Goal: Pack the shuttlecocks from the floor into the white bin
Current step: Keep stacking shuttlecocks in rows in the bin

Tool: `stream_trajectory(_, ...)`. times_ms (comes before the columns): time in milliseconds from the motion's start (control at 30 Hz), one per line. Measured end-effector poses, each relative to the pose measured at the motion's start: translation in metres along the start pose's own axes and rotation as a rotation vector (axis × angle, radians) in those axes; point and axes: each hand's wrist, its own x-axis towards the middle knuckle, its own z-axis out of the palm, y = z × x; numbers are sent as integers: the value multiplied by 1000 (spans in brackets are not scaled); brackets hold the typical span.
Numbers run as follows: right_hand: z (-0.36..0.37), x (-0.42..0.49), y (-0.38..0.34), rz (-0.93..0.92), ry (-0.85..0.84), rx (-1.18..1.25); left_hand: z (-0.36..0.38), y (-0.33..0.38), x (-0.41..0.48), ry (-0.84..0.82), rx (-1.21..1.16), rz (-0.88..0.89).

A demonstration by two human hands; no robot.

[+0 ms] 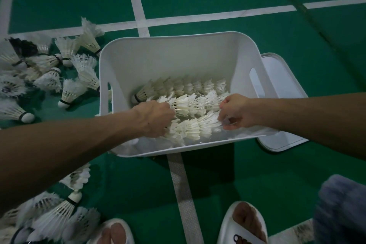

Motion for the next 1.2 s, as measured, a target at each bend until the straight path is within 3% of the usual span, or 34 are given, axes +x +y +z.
stream_trajectory(167,1,0,2,14,4,63,4,2,3,-3,1,-18)
stream_trajectory(300,1,1,-2,22,-38,147,0,5,-1,22,-169,-27)
stream_trajectory(433,3,3,-1,23,-70,189,-1,9,1,-6,-22,14)
stream_trajectory(700,-1,1,5,4,-12,34,-1,13,8,103,80,-44)
stream_trajectory(1000,5,3,6,-7,-56,13,0,13,12,81,56,-56)
stream_trajectory(1200,-9,2,1,-100,-9,-267,0,10,8,95,84,-49)
